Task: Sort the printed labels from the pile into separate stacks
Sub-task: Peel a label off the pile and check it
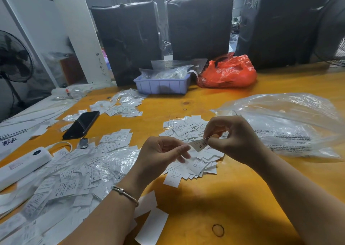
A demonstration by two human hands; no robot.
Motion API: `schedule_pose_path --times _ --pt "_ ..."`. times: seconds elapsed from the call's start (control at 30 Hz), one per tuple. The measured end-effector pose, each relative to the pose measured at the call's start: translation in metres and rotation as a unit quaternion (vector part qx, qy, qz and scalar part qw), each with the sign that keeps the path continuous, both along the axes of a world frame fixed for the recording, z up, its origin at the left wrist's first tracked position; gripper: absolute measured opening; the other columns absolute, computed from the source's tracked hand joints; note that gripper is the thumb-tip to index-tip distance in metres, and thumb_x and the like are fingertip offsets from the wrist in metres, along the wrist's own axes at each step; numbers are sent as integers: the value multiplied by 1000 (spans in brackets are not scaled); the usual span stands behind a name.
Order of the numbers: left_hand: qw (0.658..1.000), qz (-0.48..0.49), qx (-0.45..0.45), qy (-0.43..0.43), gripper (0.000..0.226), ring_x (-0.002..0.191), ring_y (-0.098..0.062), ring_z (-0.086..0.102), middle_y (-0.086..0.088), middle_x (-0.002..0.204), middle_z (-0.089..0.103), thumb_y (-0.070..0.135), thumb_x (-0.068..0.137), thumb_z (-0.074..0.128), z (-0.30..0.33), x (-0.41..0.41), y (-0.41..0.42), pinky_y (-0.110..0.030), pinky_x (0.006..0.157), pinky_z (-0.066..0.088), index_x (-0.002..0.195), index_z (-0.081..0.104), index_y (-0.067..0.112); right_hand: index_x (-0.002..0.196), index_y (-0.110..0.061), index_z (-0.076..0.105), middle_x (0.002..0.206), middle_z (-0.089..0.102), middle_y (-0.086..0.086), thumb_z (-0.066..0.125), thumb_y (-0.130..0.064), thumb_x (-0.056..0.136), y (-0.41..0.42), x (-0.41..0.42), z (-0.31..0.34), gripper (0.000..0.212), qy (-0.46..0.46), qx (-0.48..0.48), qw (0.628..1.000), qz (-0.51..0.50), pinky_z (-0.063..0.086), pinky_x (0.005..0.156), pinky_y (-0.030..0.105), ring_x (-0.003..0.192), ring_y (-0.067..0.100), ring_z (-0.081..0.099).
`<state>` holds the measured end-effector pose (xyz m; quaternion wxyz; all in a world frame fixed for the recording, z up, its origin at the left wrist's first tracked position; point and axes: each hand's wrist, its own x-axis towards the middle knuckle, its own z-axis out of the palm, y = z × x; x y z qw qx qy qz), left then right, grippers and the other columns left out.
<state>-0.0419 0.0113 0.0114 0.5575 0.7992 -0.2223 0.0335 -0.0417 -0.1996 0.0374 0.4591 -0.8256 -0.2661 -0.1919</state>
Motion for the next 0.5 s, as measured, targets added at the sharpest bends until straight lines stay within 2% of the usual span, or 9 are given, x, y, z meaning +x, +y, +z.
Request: schedule_pose_path --times 0.17,0.33,0.5 --pt "1000 2 4 6 15 67 -14 71 1 75 76 26 85 70 0 0 0 -15 58 50 84 77 12 67 -8 70 64 67 2 67 8 69 -2 2 0 16 21 -3 1000 -8 51 61 29 62 15 62" --pt "1000 -18 -7 17 16 64 -12 70 0 75 76 30 80 70 1 -1 -2 -13 56 48 81 76 16 70 -17 70 65 68 -5 69 4 72 1 -1 1 21 65 -20 997 29 50 56 19 62 3 62" --pt "999 -33 -2 17 16 64 -14 70 -3 75 76 25 79 73 -2 0 -2 -17 59 51 84 77 11 74 -21 73 68 70 0 68 5 74 6 -2 -3 27 74 -37 995 55 52 62 32 65 14 64"
